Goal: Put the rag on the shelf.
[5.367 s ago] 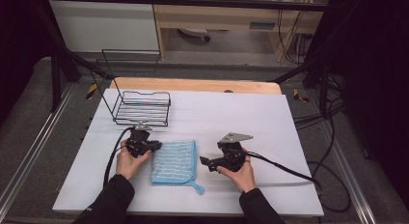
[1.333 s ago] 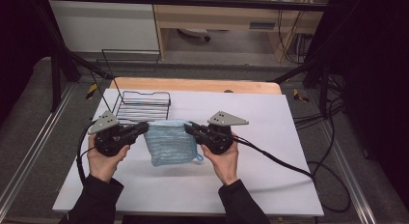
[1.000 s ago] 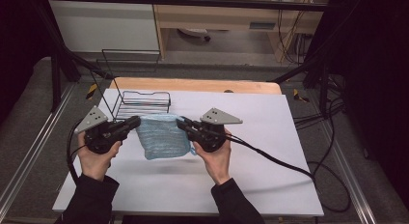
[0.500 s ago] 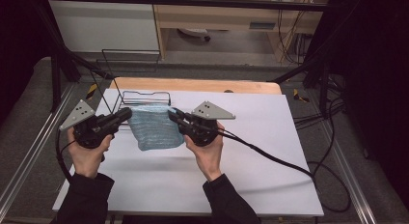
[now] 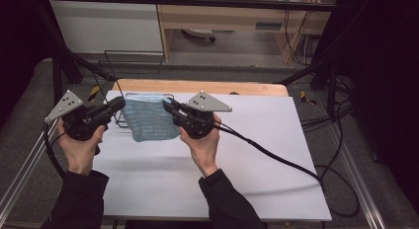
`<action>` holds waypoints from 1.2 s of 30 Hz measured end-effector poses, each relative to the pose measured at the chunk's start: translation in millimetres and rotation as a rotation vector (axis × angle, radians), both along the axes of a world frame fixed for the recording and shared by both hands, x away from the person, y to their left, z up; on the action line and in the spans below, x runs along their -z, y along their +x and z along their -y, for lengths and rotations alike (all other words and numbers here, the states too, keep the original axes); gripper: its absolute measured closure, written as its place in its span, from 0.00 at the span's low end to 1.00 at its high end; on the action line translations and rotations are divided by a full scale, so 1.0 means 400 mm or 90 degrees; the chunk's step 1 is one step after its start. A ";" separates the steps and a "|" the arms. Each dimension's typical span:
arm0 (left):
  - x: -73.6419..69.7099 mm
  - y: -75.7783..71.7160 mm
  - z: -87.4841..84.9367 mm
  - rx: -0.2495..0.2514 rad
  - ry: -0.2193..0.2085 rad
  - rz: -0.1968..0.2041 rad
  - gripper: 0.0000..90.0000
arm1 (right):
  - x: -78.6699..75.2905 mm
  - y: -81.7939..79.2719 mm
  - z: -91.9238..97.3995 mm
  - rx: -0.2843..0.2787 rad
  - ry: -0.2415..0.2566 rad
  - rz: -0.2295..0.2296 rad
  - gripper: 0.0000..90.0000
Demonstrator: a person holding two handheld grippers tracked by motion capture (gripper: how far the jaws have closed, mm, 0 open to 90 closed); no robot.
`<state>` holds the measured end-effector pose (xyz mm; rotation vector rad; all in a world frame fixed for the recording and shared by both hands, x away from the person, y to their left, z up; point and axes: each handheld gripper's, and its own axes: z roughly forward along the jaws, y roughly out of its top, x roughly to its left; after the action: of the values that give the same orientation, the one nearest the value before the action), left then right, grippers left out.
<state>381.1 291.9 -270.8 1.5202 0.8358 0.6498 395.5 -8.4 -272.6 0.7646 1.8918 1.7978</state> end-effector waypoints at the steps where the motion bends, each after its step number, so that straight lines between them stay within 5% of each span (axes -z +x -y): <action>1: -0.006 0.002 -0.002 0.003 -0.004 0.001 0.94 | -0.006 0.002 -0.003 0.001 0.000 0.005 0.91; 36: -0.179 0.051 -0.086 -0.048 -0.044 0.096 0.95 | -0.199 0.058 -0.115 0.010 0.025 0.090 0.91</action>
<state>401.6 326.3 -199.3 1.3654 0.7955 0.7730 418.8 37.6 -192.9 0.6445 1.7602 1.8339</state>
